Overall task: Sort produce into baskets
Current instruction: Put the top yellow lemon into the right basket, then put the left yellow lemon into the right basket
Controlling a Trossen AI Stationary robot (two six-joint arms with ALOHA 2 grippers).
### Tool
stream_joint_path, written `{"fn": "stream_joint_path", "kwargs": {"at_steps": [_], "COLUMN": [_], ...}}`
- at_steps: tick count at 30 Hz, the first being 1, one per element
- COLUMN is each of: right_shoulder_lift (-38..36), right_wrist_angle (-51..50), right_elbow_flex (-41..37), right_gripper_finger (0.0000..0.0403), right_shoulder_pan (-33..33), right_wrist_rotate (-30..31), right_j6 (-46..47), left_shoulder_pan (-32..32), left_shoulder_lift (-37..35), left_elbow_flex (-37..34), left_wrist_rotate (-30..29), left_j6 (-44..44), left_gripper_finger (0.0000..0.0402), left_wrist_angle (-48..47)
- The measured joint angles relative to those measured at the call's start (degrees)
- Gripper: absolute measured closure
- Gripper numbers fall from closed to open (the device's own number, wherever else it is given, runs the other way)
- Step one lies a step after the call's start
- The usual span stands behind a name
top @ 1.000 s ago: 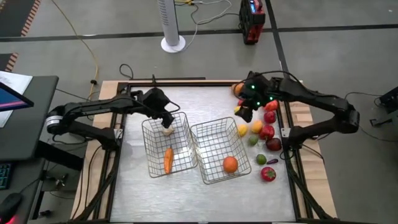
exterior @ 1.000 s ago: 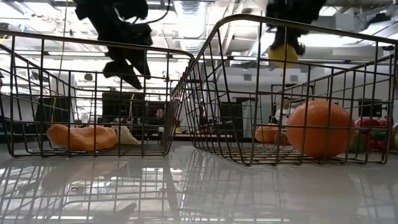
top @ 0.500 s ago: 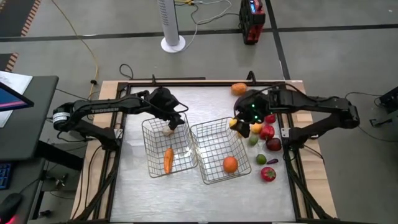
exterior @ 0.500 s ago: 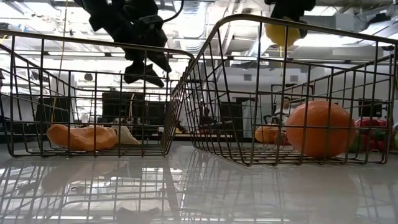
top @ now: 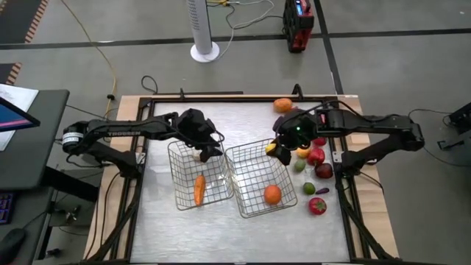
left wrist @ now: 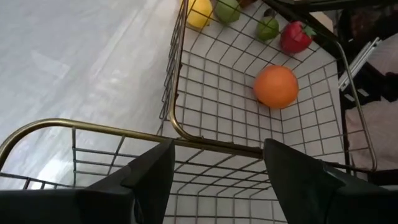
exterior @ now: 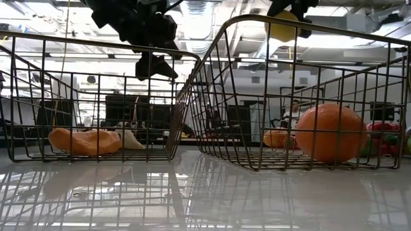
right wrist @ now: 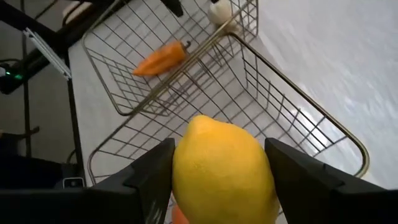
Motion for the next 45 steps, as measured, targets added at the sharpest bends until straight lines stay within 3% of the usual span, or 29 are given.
{"fn": "stream_joint_path", "kwargs": {"at_steps": [10, 15, 18, 24, 32, 41, 45], "right_shoulder_lift": [4.0, 7.2, 8.57, 9.34, 7.73, 6.9, 2.61], "right_wrist_angle": [1.13, 1.04, 1.06, 0.48, -0.91, -13.16, -13.29], "right_elbow_flex": [0.0, 0.0, 0.0, -0.04, -0.04, -0.11, -1.49], "right_gripper_finger": [0.0135, 0.011, 0.0087, 0.0058, 0.0062, 0.0065, 0.0065], "right_shoulder_pan": [1.91, 1.85, 1.45, -0.07, -2.45, -6.06, -6.71], "right_wrist_rotate": [-1.77, -3.51, -5.46, -6.16, -6.05, -1.09, 4.8], "right_j6": [-0.04, 0.03, 0.17, 0.11, -1.91, -5.51, -7.03], "left_shoulder_pan": [-0.48, -0.4, -1.06, -7.33, -16.26, -18.91, -19.51], "left_shoulder_lift": [-0.85, -1.77, -1.73, -1.12, -1.14, -2.16, -4.99], "left_elbow_flex": [0.0, 0.0, 0.0, 0.0, 0.0, 0.0, 0.0], "left_wrist_rotate": [0.39, 0.43, 4.43, 5.8, 1.51, 3.69, -1.44], "left_j6": [-1.12, -1.14, -1.54, -3.6, -9.36, -16.53, -18.16], "left_gripper_finger": [0.0168, 0.0168, 0.0168, 0.0168, 0.0168, 0.0168, 0.0168], "left_wrist_angle": [-0.08, 0.07, -0.19, -0.51, -0.76, -5.39, -5.75]}}
